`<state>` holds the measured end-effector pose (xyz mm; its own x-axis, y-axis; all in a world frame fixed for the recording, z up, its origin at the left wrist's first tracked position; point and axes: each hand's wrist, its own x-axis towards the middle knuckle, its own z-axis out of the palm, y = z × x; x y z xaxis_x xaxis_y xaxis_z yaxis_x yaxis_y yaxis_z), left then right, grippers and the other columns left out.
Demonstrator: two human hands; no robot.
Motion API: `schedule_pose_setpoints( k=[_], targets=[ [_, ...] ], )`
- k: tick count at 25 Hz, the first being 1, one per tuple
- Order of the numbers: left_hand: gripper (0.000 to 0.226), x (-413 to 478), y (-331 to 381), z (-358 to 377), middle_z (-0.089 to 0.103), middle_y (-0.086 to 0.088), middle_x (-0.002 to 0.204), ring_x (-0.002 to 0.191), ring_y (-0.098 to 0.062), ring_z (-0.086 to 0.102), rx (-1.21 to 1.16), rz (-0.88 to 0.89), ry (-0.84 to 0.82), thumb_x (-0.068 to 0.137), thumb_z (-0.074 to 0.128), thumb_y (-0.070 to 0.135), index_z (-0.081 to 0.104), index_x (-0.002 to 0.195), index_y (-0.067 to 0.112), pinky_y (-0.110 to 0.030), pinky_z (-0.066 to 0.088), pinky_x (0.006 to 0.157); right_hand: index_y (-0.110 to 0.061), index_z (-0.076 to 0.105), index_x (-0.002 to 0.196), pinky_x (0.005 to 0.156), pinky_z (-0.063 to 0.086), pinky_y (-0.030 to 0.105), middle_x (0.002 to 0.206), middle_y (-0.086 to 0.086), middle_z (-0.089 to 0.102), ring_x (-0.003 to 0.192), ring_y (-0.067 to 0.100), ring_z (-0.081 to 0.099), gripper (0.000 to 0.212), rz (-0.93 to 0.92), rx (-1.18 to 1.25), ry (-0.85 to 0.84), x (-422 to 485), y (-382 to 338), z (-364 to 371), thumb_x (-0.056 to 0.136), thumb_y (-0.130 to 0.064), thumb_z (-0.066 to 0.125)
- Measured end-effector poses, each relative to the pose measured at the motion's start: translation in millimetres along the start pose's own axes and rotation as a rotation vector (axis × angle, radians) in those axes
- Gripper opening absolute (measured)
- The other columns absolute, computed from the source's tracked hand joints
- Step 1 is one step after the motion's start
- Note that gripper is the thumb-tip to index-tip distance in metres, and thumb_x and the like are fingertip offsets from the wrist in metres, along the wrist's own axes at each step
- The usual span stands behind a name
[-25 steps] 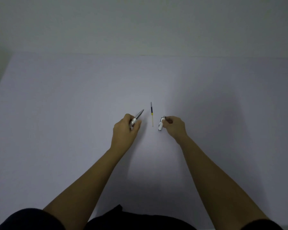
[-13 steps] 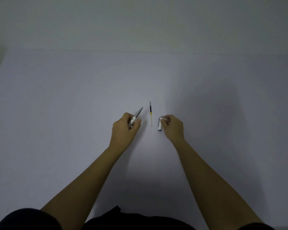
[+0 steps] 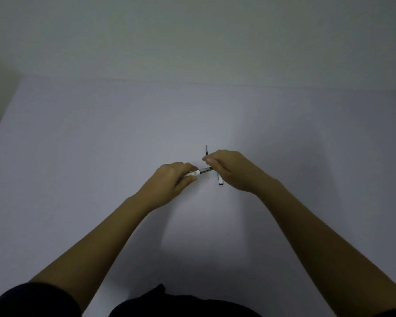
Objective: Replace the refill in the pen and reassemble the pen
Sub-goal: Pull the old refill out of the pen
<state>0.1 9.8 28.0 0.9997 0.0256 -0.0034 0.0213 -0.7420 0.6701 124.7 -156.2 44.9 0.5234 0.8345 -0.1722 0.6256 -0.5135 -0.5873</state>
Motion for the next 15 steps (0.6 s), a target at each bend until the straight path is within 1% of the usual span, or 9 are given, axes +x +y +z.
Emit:
schedule_pose_setpoints(
  k=[1,3,4,6,9,11,12,14,15],
  targets=[
    [0.021,-1,3,-1,0.065,-0.001,0.081,0.065,-0.011,0.053,0.003,0.011,0.002,0.091,0.053,0.029,0.062,0.103,0.014,-0.023,0.043,0.061,-0.007,0.063,0.102,0.084,0.048,0.042,0.101,0.014,0.069,0.092,0.027,0.061,0.035,0.016,-0.04,-0.088,-1,-3,-1,0.099,-0.026,0.034],
    [0.022,-3,7,-5,0.061,0.003,0.075,0.06,-0.005,0.049,0.016,0.004,0.007,0.091,0.053,0.031,0.064,0.098,0.013,-0.015,0.038,0.057,-0.011,0.066,0.099,0.075,0.047,0.034,0.097,0.008,0.072,0.081,0.02,0.061,0.032,0.027,-0.05,-0.168,-5,-7,-5,0.098,-0.027,0.038],
    [0.023,-4,9,-6,0.059,0.004,0.071,0.057,-0.004,0.047,0.028,0.008,0.012,0.09,0.054,0.031,0.065,0.095,0.011,-0.013,0.034,0.054,-0.013,0.068,0.097,0.07,0.045,0.031,0.093,0.006,0.074,0.076,0.017,0.06,0.028,0.011,-0.031,-0.154,-7,-9,-8,0.096,-0.025,0.044],
    [0.025,-7,12,-8,0.059,0.0,0.065,0.053,-0.008,0.044,0.044,0.04,0.037,0.09,0.054,0.03,0.066,0.088,0.008,-0.012,0.03,0.052,-0.014,0.072,0.094,0.066,0.045,0.033,0.085,0.006,0.075,0.071,0.019,0.061,0.017,-0.074,-0.005,-0.045,-12,-14,-13,0.09,-0.022,0.057],
    [0.021,-11,19,-12,0.057,-0.001,0.062,0.053,-0.012,0.044,0.033,0.083,0.1,0.088,0.058,0.025,0.068,0.087,0.006,-0.012,0.028,0.051,-0.015,0.074,0.092,0.067,0.047,0.029,0.082,0.003,0.075,0.073,0.016,0.062,0.013,-0.194,0.007,0.088,-20,-19,-21,0.08,-0.019,0.071],
    [0.019,-12,23,-15,0.061,-0.006,0.063,0.054,-0.012,0.046,0.062,0.123,0.123,0.087,0.06,0.023,0.069,0.089,0.006,-0.017,0.031,0.051,-0.015,0.071,0.096,0.07,0.046,0.023,0.086,0.001,0.074,0.074,0.01,0.061,0.018,-0.166,0.039,0.088,-24,-20,-22,0.081,-0.025,0.069],
    [0.019,-13,24,-17,0.063,-0.008,0.064,0.055,-0.012,0.046,0.083,0.137,0.126,0.086,0.061,0.022,0.069,0.09,0.006,-0.02,0.034,0.051,-0.014,0.069,0.1,0.07,0.045,0.021,0.088,0.001,0.074,0.074,0.01,0.062,0.021,-0.113,0.043,0.056,-25,-20,-22,0.086,-0.029,0.063],
    [0.018,-13,26,-20,0.064,-0.009,0.065,0.055,-0.011,0.045,0.112,0.16,0.129,0.085,0.062,0.022,0.069,0.091,0.006,-0.021,0.036,0.054,-0.015,0.07,0.096,0.063,0.044,0.02,0.085,0.002,0.075,0.068,0.015,0.065,0.025,-0.026,0.02,-0.007,-26,-20,-21,0.093,-0.029,0.05],
    [0.018,-14,26,-21,0.064,-0.008,0.064,0.055,-0.01,0.044,0.12,0.172,0.127,0.085,0.063,0.021,0.069,0.091,0.006,-0.021,0.036,0.054,-0.015,0.071,0.092,0.062,0.044,0.021,0.082,0.002,0.075,0.068,0.017,0.065,0.024,-0.036,0.013,0.001,-26,-20,-21,0.094,-0.026,0.05]
  ],
)
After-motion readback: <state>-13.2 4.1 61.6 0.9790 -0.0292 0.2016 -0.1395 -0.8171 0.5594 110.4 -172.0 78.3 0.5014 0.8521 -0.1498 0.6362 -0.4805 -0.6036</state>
